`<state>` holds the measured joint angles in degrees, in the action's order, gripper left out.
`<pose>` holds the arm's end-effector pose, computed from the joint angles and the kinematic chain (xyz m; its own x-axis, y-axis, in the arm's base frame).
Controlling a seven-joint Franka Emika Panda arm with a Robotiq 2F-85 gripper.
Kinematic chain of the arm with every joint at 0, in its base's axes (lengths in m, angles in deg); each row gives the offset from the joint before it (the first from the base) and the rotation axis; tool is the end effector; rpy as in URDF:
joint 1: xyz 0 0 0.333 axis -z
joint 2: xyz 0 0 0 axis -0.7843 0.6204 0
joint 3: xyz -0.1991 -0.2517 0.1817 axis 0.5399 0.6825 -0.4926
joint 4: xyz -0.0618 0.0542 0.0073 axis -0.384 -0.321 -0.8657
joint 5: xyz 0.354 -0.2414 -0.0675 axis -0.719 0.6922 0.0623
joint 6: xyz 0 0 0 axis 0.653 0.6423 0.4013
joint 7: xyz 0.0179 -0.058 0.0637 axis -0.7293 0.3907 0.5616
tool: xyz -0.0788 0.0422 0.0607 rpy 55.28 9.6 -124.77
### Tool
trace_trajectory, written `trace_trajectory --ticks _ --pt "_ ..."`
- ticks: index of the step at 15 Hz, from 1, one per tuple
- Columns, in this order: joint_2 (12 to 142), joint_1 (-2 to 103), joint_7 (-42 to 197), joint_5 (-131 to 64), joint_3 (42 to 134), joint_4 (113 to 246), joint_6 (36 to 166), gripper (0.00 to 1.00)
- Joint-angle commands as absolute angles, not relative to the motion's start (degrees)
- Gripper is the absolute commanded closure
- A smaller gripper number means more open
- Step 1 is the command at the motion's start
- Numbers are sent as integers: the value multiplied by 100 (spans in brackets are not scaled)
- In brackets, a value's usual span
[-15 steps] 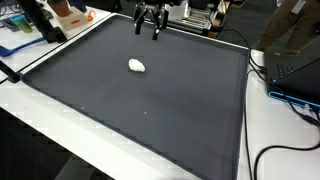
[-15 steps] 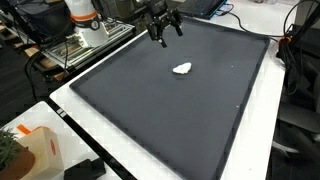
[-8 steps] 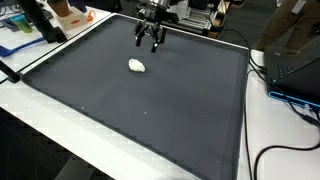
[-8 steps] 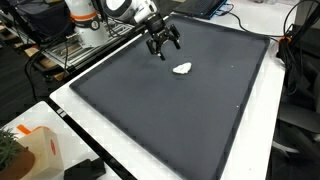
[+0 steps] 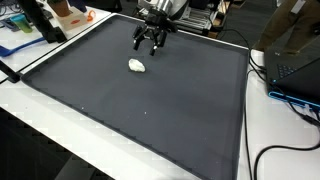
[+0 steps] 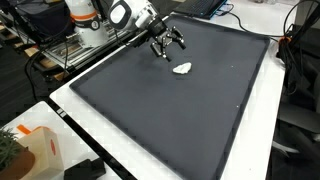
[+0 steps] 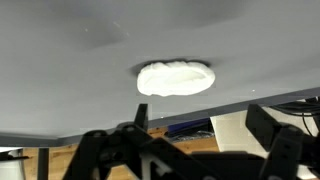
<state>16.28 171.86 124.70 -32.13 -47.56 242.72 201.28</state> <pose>0.4274 0.0735 0.1746 0.5998 -0.2215 0.7689 -0.1574 -0.9748 -0.1580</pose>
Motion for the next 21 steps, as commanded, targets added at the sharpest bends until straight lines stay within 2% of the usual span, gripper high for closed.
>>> trace_trajectory --ticks 1,7,21 --pt "1670 17212 12408 -3260 -4803 24275 20107 0" --pt "1743 17087 12302 -3343 -4678 24305 20074 0" --pt "2730 16522 11440 -3245 -4093 24042 18043 0"
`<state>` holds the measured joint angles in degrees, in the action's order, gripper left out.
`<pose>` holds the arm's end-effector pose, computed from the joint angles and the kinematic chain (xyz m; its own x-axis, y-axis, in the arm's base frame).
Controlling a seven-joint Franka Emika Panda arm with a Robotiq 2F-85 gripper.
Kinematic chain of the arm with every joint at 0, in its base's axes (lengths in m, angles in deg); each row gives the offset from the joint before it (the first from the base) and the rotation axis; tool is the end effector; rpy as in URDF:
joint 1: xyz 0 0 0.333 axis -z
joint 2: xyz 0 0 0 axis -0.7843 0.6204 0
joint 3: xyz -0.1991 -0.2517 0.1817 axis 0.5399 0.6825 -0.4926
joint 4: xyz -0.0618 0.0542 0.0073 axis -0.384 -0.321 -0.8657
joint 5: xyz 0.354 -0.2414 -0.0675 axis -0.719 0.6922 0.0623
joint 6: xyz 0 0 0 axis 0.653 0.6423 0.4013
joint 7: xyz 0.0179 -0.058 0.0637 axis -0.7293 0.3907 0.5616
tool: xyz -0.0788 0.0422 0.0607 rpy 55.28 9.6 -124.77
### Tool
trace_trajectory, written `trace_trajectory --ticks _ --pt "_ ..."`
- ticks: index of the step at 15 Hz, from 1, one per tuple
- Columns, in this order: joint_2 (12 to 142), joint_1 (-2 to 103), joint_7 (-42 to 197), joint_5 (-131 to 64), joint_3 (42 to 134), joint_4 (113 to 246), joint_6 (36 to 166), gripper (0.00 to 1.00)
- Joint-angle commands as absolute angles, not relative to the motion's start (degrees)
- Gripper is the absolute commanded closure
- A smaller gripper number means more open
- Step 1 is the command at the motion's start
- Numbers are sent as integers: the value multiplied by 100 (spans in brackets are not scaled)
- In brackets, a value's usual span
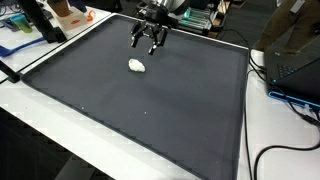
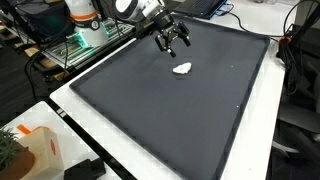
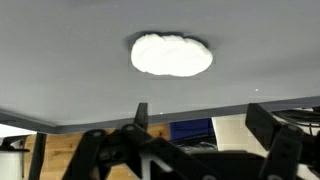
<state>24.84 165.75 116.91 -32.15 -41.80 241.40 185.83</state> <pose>0.4540 0.0875 0.2100 0.6573 -0.1565 0.7372 -0.1699 -0.9838 -0.0574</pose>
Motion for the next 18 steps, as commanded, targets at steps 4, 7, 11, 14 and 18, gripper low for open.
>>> trace_trajectory --ticks 4,7,11,14,18 --pt "3297 16602 11085 -3077 -3987 23772 16937 0" --pt "3603 16587 10711 -3230 -3968 23505 16151 0" --pt "3995 16761 10703 -2960 -4048 23195 15133 0" --pt "4274 16918 10620 -2973 -4195 23064 14617 0" --pt "4595 17109 10414 -3077 -4424 22960 13987 0"
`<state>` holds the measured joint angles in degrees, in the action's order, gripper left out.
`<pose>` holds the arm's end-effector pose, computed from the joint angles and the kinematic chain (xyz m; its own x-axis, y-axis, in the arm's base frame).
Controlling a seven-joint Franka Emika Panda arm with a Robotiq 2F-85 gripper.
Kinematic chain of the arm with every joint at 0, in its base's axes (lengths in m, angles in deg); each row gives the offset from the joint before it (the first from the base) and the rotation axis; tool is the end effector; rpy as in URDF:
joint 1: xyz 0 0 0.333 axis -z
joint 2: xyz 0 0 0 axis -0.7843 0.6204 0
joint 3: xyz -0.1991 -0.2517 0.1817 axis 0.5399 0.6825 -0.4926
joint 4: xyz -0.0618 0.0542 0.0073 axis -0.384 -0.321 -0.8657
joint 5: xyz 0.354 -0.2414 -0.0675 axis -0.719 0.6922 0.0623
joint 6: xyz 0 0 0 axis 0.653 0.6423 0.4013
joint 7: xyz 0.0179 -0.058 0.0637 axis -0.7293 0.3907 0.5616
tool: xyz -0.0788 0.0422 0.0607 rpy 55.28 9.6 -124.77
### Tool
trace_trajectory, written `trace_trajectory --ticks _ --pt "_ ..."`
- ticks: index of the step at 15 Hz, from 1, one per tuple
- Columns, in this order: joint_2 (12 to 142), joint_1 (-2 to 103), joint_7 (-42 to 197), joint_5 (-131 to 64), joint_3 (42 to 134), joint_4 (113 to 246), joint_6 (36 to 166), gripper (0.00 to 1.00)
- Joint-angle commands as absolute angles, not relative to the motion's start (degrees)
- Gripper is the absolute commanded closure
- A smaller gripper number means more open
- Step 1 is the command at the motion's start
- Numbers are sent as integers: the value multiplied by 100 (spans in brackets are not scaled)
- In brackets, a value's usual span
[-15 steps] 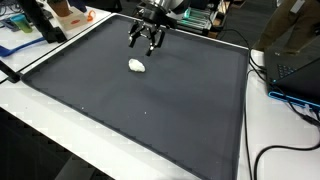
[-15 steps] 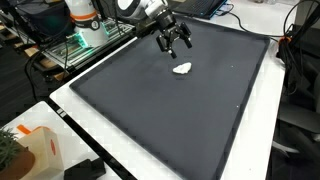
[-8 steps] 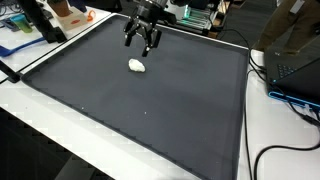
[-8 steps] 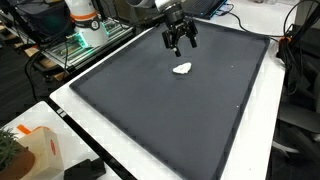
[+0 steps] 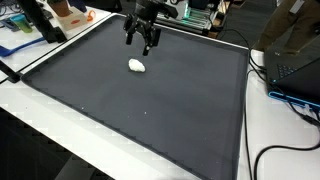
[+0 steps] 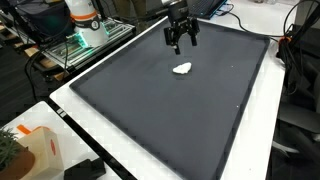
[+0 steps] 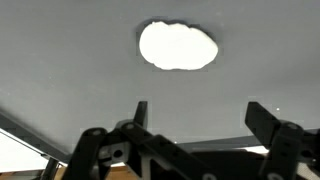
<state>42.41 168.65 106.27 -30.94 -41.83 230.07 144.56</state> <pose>0.5285 0.0888 0.2710 0.8544 -0.2142 0.4734 -0.2608 -0.9648 0.0343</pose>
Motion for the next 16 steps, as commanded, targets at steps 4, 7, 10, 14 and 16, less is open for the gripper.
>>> trace_trajectory --ticks 4,7,10,14,16 --pt "4542 17047 10501 -3131 -4383 22927 14051 0" --pt "4748 17188 10440 -3138 -4526 22927 13954 0" --pt "4614 17255 10393 -3142 -4507 22578 13384 0" --pt "4608 17445 10150 -3253 -4646 22048 12482 0" --pt "4598 17616 9885 -3436 -4782 21762 12068 0"
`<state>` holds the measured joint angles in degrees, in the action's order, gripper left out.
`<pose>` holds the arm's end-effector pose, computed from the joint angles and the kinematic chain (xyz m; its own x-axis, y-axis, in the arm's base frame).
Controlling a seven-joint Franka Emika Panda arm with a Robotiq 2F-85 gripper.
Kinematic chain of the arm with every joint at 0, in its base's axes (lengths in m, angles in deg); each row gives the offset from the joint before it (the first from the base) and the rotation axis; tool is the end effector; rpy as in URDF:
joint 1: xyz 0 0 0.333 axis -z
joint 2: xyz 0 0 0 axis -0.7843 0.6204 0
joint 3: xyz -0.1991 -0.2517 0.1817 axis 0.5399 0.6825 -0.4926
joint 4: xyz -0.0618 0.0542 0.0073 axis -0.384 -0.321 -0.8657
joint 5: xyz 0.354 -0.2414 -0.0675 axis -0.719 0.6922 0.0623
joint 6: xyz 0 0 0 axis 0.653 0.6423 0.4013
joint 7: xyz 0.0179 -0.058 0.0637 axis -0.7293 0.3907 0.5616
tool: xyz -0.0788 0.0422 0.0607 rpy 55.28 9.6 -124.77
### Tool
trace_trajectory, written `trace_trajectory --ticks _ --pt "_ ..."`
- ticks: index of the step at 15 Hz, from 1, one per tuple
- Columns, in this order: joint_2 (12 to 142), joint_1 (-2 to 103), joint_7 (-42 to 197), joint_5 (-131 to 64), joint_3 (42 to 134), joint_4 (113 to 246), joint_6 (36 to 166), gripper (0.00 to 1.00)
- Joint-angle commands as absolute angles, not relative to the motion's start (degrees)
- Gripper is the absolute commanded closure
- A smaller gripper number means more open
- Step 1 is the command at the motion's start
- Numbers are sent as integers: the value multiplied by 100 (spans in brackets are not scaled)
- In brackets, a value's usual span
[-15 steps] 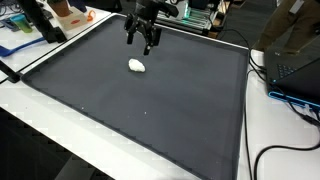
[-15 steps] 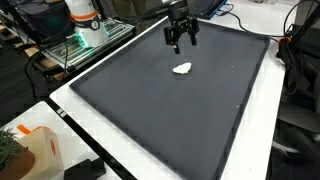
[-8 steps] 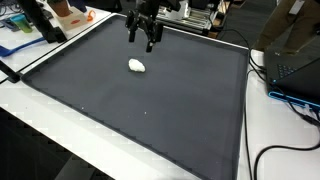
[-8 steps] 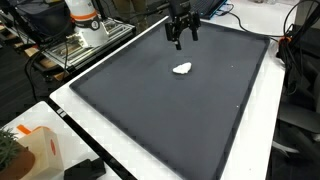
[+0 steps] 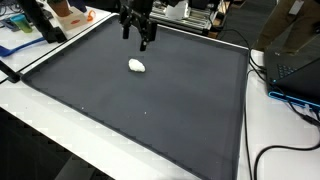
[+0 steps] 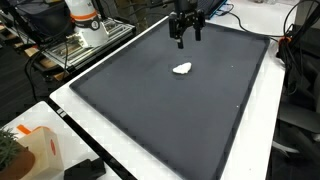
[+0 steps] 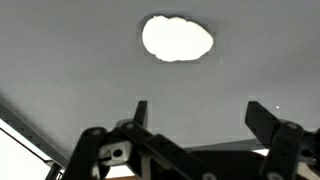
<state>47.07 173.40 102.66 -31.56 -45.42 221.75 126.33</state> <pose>0.5656 0.0860 0.3136 0.9068 -0.2406 0.3462 -0.2785 -0.9583 0.0636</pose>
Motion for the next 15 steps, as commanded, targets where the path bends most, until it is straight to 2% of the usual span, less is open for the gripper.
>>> trace_trajectory --ticks 1,2,3,4,5,13,15 --pt "4585 17711 9739 -3549 -4855 21634 11853 0" --pt "4325 16830 9095 -4383 -3992 21547 11711 0" --pt "4290 16855 8809 -4723 -3963 21448 11495 0" --pt "4438 17612 8876 -4511 -4624 21337 11323 0" --pt "4097 16805 8263 -5304 -3790 21210 11102 0" --pt "3189 16978 7258 -6654 -3501 20320 9488 0" --pt "3307 16689 7285 -6646 -3284 20512 9658 0"
